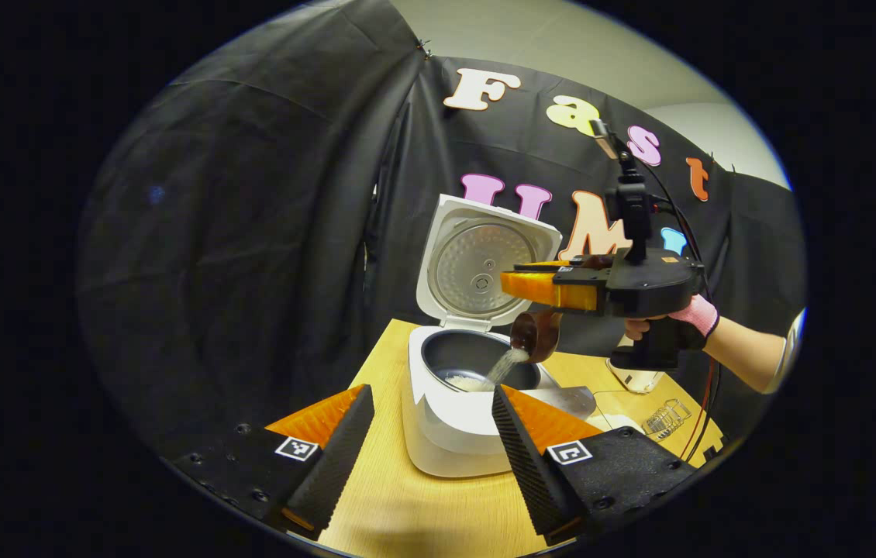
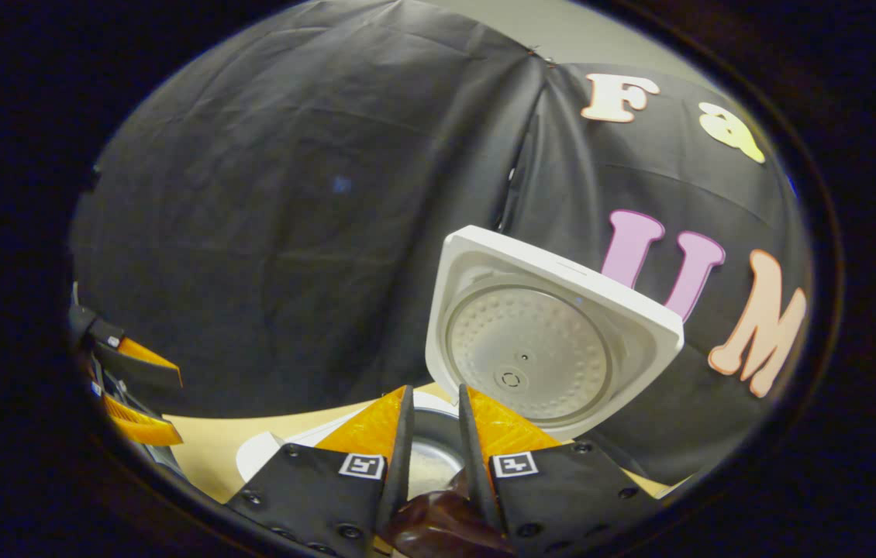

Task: Close the left gripper, press the button to open the rice cooker; take a wooden spoon from the chopstick holder with the right hand, scoop a spoonful of rice and pour it into the rice cooker, then put the wooden spoon back into the chopstick holder.

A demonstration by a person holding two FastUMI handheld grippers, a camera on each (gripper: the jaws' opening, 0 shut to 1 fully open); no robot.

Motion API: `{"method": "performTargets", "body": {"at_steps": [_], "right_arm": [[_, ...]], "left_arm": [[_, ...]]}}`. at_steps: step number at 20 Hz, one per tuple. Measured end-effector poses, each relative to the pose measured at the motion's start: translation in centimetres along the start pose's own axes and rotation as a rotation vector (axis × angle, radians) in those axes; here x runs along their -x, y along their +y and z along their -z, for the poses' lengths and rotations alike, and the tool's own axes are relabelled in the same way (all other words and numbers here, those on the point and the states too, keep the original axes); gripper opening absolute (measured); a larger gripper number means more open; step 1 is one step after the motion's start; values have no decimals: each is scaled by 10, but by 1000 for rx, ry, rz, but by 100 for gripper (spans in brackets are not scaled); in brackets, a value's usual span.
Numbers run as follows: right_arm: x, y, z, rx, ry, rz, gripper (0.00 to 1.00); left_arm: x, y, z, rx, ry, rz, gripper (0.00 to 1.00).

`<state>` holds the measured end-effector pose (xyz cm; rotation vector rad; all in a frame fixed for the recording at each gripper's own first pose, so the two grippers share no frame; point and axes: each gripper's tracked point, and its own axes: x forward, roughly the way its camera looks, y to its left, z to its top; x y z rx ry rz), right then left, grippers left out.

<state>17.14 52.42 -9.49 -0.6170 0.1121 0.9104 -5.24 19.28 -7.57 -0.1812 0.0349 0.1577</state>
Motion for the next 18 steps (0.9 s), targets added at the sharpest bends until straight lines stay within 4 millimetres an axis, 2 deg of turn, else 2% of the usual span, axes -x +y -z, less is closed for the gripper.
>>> {"method": "performTargets", "body": {"at_steps": [5,10,12,15,18], "right_arm": [[-5,13,11,304,35,40,35],[-4,17,15,448,34,60,36],[-5,16,18,414,35,49,36],[-4,11,16,266,33,40,37],[6,-4,10,94,1,45,37]], "left_arm": [[1,-6,6,-4,11,14,91],[3,-8,5,-18,8,21,91],[2,-10,4,-21,5,26,91],[3,-11,3,-43,2,29,91],[4,-16,2,-49,2,51,91]]}}
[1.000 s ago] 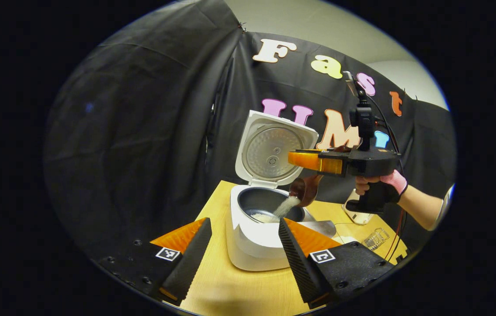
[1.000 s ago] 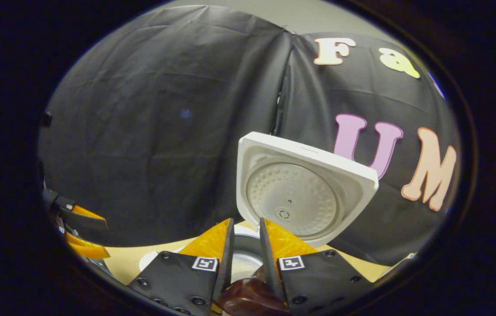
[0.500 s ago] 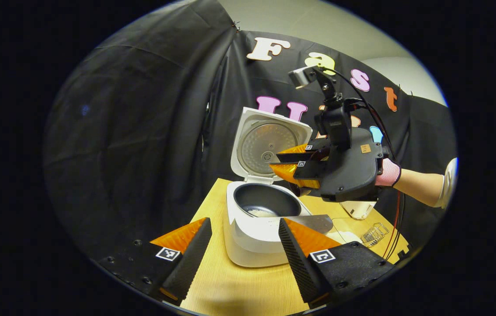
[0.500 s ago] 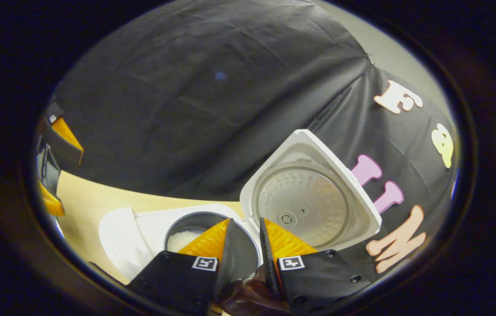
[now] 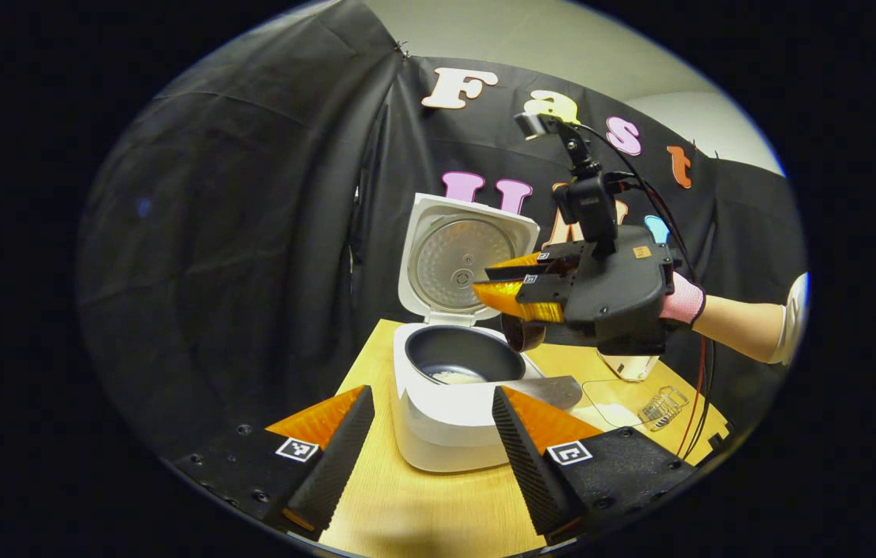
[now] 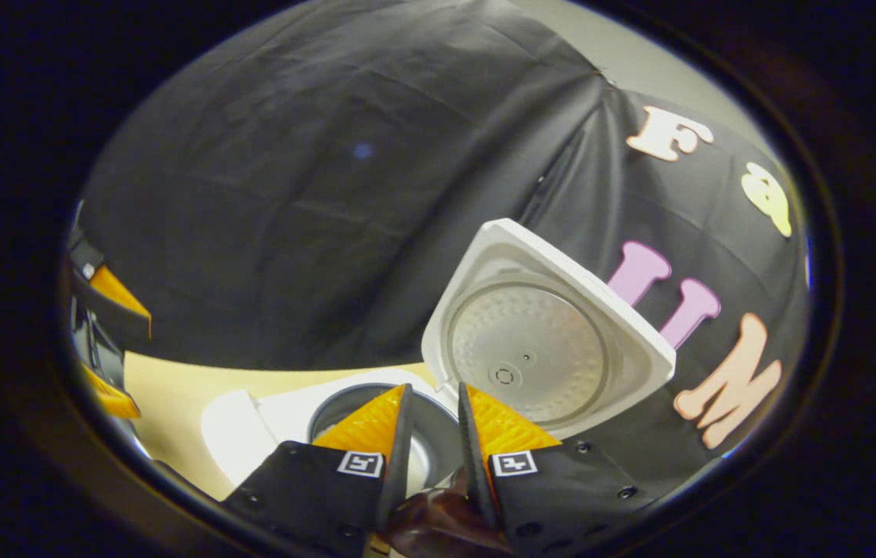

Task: Close the left gripper, press the button to open the rice cooker; take a wooden spoon from the chopstick holder with the right hand, scoop a spoonful of rice and pour it into the rice cooker, then put the wooden spoon back into the chopstick holder.

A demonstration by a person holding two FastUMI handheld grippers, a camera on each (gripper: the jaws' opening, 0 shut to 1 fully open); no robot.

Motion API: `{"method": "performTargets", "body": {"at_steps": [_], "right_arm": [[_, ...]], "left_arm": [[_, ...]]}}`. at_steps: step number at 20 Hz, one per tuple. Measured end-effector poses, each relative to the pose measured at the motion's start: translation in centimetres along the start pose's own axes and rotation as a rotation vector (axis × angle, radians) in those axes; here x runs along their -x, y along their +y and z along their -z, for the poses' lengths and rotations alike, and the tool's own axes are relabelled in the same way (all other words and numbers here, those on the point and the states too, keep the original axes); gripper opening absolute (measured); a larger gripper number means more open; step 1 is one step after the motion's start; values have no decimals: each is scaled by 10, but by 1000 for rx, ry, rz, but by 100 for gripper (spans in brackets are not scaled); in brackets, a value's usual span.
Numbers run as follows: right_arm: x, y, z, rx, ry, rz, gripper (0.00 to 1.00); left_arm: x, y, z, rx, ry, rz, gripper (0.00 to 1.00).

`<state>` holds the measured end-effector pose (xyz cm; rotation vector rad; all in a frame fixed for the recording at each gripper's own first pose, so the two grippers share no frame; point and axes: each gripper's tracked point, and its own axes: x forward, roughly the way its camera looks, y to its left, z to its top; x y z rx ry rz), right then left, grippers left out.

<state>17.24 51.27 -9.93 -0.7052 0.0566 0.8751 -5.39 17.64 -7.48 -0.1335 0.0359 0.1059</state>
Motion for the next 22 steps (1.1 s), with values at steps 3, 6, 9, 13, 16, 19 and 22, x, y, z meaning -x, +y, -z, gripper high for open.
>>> {"method": "performTargets", "body": {"at_steps": [3,6,9,13,16,19,22], "right_arm": [[25,-24,-7,-192,-50,9,37],[45,-54,-9,-381,-114,-1,37],[71,-90,-3,-588,-173,9,37],[111,-140,11,-746,-238,74,36],[151,-181,29,-787,-274,160,36],[192,-223,57,-783,-285,270,36],[237,-255,92,-789,-270,361,36]], "left_arm": [[-4,-13,1,33,0,34,91],[-9,-27,-1,25,1,52,91],[-11,-41,0,8,5,73,91],[-15,-62,1,-9,12,102,91],[-19,-80,1,-16,13,123,91],[-25,-92,1,-18,13,134,91],[-29,-106,-1,-29,9,141,91]]}}
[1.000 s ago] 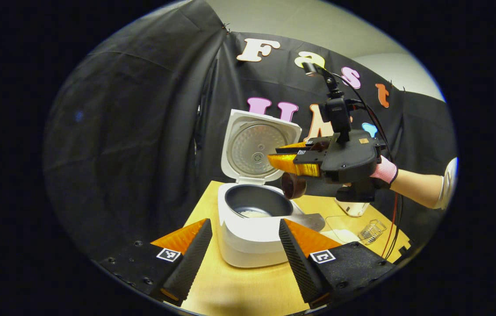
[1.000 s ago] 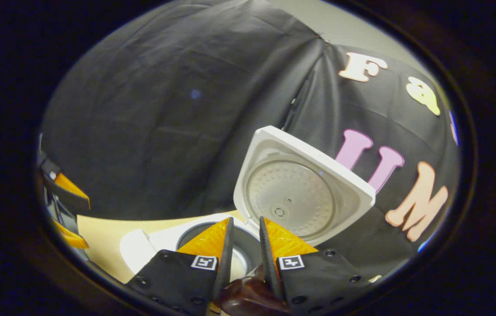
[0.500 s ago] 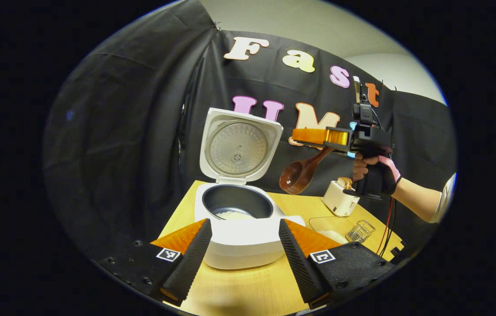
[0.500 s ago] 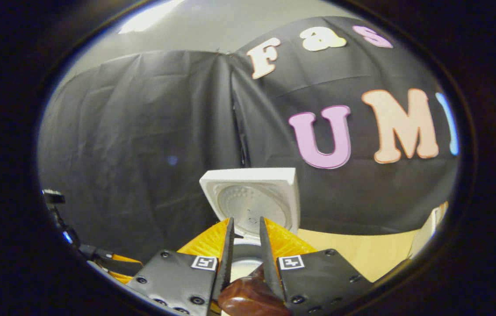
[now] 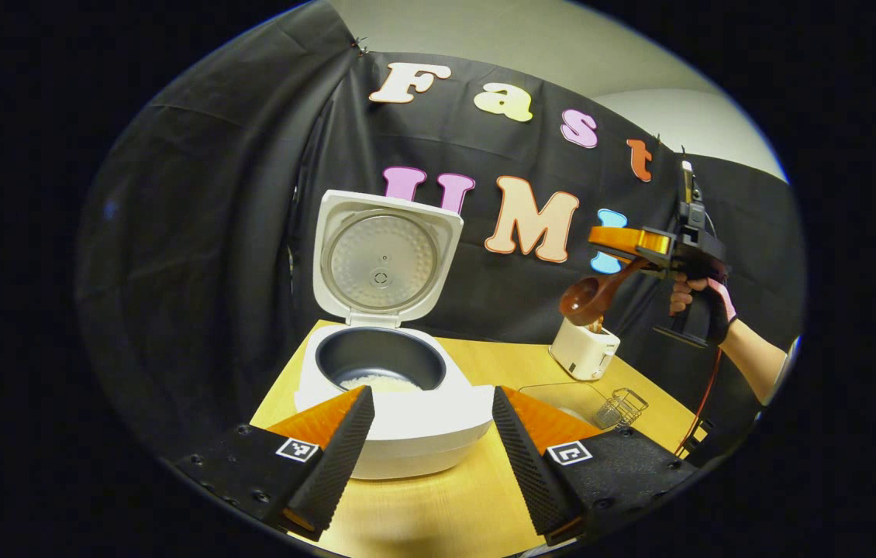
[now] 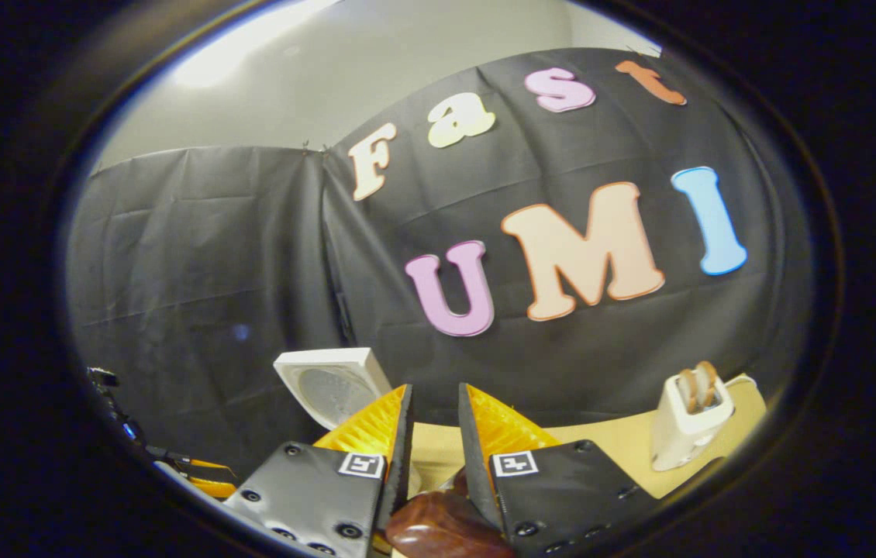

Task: Close the left gripper, press the button to open the rice cooker; take a wooden spoon from the chopstick holder with the right hand, scoop a spoonful of rice and pour it into the rice cooker, then put the wooden spoon back into the chopstick holder.

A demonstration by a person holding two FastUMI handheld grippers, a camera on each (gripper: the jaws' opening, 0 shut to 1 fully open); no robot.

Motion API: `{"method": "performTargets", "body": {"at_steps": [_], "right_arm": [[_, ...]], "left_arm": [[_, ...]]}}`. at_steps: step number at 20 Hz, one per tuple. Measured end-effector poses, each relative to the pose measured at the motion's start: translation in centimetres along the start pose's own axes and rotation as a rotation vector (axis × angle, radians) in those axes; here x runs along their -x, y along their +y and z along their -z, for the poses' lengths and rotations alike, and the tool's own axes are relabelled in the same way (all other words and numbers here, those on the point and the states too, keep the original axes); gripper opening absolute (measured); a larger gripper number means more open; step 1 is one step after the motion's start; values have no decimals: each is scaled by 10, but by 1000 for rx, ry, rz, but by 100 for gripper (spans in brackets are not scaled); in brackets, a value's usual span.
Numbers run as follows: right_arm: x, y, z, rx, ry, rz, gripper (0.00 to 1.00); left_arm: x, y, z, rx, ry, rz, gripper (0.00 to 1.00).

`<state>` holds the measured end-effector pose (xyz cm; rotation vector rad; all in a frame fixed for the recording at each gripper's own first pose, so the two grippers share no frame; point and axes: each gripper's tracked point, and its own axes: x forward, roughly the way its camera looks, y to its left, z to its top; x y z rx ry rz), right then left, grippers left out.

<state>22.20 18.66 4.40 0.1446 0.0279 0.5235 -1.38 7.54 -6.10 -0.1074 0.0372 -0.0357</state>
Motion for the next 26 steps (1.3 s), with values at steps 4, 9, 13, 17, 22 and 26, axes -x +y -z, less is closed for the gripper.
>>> {"method": "performTargets", "body": {"at_steps": [4,9,13,17,22,26], "right_arm": [[51,-79,-1,17,8,126,36],[102,-156,25,46,58,248,36],[127,-194,69,99,160,270,36],[131,-213,110,168,279,242,36],[123,-214,142,218,368,166,36],[117,-209,164,244,422,100,36]], "left_arm": [[-11,-17,-2,-5,-5,5,91],[-21,-35,0,-11,-2,-6,91],[-22,-44,5,-44,6,-28,91],[-20,-47,9,-59,11,-63,91],[-14,-51,17,-50,14,-114,91],[-12,-57,18,-48,12,-144,91]]}}
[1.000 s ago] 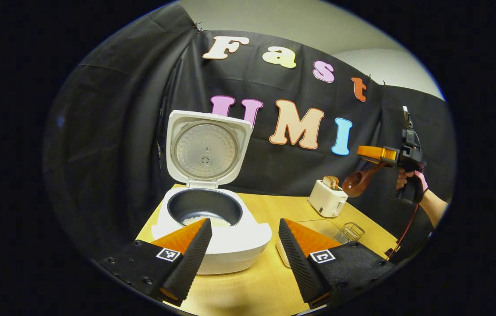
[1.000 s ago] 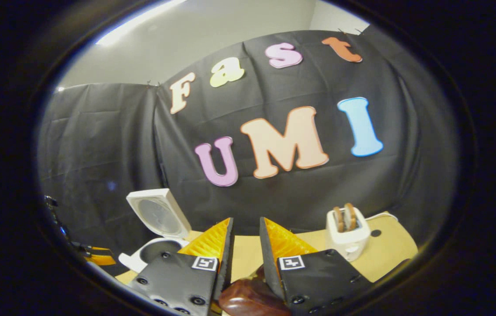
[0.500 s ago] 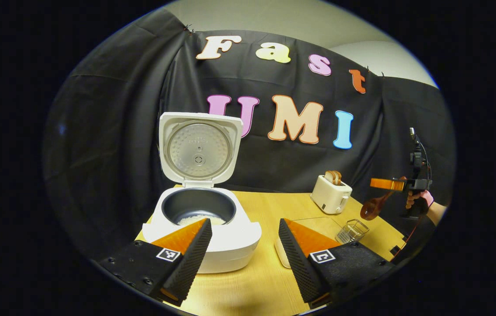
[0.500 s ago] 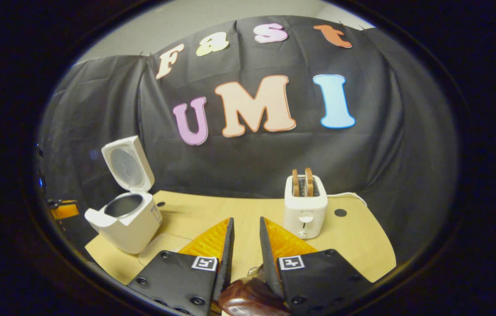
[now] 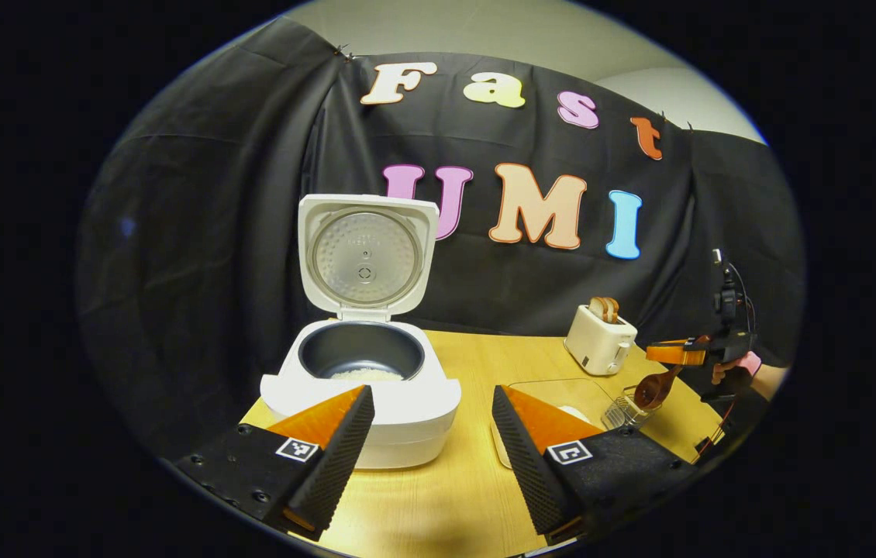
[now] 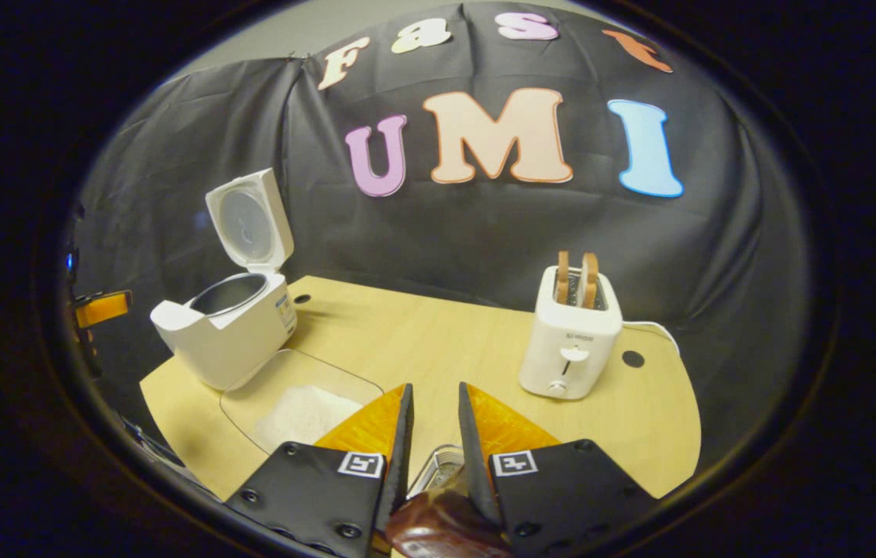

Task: Close the left gripper, press the button to open the rice cooker; take a wooden spoon from the chopstick holder with the right hand, scoop a spoonful of rice and pour it into the rice cooker, then put the wooden spoon back into the chopstick holder.

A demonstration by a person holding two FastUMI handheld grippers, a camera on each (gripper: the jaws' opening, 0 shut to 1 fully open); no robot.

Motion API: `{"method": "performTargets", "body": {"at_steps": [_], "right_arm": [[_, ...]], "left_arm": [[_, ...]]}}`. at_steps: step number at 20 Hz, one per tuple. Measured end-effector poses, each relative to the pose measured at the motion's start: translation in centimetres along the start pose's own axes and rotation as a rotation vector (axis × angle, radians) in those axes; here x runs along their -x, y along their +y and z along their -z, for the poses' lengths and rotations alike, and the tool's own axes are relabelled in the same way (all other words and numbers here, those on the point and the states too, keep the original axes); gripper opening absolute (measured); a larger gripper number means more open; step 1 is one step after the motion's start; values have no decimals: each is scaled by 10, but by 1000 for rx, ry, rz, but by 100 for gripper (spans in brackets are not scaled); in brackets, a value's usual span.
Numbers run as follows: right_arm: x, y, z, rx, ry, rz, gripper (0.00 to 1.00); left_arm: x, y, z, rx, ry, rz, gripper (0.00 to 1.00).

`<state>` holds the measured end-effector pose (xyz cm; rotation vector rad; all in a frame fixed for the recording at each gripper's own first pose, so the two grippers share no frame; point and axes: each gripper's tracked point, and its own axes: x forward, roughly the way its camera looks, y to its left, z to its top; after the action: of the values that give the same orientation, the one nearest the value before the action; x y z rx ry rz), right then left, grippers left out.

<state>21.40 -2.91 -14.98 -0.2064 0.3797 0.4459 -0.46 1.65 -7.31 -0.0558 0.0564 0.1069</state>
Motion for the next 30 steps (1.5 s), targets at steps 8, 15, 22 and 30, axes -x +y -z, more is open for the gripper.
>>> {"method": "performTargets", "body": {"at_steps": [8,15,22,30], "right_arm": [[-20,0,28,32,45,-37,38],[2,-20,7,-29,-18,-8,76],[71,-39,-28,-130,-131,95,93],[129,-31,-20,-209,-167,242,97]], "left_arm": [[0,-6,0,3,-15,-46,91],[0,-11,-5,3,-33,-54,91],[-9,-2,-27,48,-60,-64,90],[-46,35,-107,52,-145,-77,90]]}}
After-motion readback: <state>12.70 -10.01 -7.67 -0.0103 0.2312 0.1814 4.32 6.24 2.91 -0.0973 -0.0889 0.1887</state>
